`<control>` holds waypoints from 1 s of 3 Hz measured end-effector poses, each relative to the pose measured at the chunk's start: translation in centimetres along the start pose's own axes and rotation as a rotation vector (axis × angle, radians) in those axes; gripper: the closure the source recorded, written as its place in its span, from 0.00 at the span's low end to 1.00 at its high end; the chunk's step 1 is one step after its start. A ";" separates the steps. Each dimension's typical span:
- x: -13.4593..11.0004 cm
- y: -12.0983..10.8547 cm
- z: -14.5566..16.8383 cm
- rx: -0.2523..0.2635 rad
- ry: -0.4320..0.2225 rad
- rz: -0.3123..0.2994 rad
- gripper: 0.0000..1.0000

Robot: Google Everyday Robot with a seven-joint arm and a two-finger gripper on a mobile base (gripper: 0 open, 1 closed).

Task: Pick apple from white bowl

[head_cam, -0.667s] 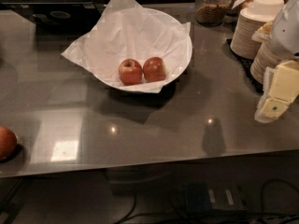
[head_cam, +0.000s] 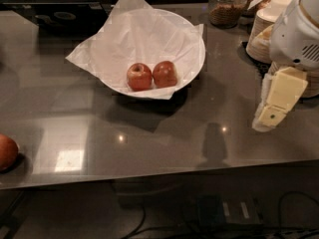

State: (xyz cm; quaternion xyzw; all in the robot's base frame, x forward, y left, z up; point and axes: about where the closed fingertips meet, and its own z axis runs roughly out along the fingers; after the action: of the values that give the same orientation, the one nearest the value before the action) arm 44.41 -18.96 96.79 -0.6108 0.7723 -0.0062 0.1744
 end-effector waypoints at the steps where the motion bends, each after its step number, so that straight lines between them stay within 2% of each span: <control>1: -4.5 -0.1 2.4 -0.020 -0.095 -0.047 0.00; 2: -9.6 -1.2 3.4 0.008 -0.193 -0.124 0.00; 3: -14.6 -3.0 3.4 0.071 -0.301 -0.228 0.00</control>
Offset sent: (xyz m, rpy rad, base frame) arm 0.0668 0.1488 0.0044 0.2263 -0.1656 0.2599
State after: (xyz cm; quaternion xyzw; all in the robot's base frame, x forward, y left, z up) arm 50.97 -5.20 98.13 -0.6819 0.6624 0.0384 0.3077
